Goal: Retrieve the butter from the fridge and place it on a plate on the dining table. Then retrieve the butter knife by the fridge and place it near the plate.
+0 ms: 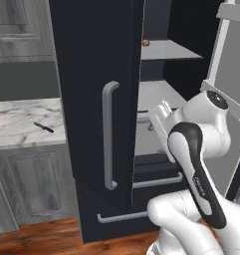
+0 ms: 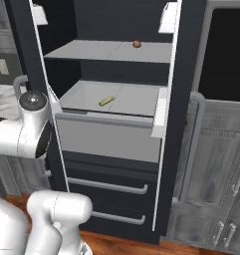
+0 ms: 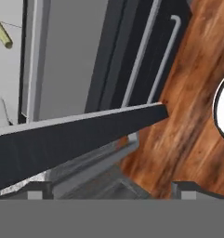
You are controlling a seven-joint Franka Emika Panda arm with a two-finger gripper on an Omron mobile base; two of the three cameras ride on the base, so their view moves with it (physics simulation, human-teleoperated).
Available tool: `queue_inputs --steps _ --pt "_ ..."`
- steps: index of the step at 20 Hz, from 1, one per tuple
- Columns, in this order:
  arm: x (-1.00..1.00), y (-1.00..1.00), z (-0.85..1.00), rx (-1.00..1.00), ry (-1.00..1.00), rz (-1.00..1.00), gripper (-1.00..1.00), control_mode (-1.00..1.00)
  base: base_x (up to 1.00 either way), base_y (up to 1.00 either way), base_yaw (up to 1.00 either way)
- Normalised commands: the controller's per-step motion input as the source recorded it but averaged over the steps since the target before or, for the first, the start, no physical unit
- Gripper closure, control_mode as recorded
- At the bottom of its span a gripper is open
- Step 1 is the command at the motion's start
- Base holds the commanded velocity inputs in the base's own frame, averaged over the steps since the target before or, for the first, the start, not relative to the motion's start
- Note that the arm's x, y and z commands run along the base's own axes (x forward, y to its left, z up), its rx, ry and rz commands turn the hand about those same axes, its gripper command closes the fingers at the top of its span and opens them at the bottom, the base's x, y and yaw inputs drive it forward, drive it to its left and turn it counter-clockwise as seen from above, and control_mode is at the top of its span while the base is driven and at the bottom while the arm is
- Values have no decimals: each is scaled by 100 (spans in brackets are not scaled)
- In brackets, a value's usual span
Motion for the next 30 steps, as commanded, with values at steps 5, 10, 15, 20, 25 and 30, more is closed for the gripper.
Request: queue_inputs --steps 5,10,15,20,25,30 --pt "51 -84 -2 49 27 3 -100 -100 0 0 0" --pt "48 6 -20 1 12 7 -100 -100 0 0 0" --pt "32 25 -38 8 1 4 -100 -100 0 0 0" --pt "43 43 -49 4 9 3 -100 -100 0 0 0" --pt "60 15 -51 4 17 0 -100 -100 0 0 0" --pt "41 53 -50 10 13 2 -100 -100 0 0 0"
